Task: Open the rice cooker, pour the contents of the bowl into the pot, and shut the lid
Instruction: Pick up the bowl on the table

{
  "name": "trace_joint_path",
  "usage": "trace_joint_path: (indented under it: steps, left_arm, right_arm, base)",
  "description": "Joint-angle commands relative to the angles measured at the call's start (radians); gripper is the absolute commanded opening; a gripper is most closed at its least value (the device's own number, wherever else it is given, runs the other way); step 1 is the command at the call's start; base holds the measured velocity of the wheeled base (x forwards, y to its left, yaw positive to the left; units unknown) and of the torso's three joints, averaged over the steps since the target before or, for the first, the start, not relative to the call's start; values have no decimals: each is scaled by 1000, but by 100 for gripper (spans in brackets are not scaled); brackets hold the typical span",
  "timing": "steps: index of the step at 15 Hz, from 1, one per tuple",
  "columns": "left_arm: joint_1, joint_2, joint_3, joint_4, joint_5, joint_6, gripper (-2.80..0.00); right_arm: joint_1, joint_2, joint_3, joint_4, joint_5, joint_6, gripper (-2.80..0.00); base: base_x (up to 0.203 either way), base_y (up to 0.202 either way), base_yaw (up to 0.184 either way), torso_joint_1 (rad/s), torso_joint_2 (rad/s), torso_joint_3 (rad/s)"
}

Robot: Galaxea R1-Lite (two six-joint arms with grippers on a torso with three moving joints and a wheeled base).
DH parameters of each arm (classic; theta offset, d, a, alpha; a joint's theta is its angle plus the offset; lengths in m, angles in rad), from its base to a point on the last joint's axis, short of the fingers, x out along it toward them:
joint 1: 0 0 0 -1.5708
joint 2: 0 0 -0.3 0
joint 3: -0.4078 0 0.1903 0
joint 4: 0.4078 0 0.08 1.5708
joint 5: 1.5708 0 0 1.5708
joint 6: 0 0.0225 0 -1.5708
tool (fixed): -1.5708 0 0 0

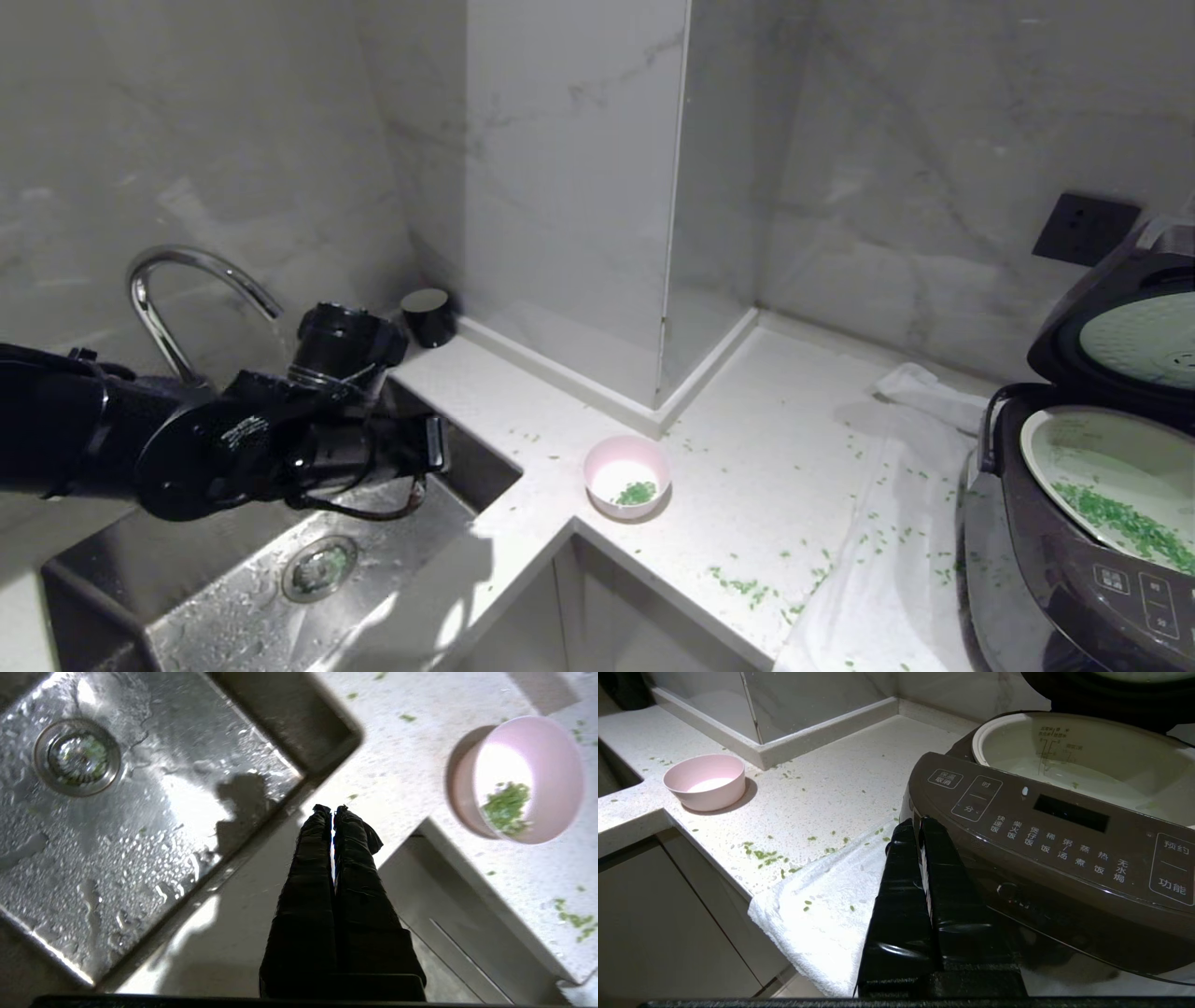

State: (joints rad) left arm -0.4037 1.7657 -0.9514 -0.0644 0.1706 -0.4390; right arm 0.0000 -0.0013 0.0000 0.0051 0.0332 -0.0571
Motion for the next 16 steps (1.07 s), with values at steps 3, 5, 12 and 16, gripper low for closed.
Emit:
trace_joint_path:
  steps: [3, 5, 12, 16]
  left_arm:
    - [-104, 170, -224, 143, 0, -5, -280]
    - [-135, 227, -297, 183, 1, -23, -280]
    - [-188, 354, -453, 263, -7, -47, 0]
    - [-251, 414, -527, 273, -7, -50, 0]
  right_arm:
    - [0, 1, 2, -1, 1, -1, -280]
    - [0, 1, 2, 0, 1, 0, -280]
    - [0, 1, 2, 1, 1, -1, -280]
    - [0, 1, 2, -1, 1, -1, -280]
  base:
    - [0, 0, 0, 0, 0, 0]
    - [0, 0, 0, 0, 0, 0]
    - [0, 0, 0, 0, 0, 0]
    - [0, 0, 0, 0, 0, 0]
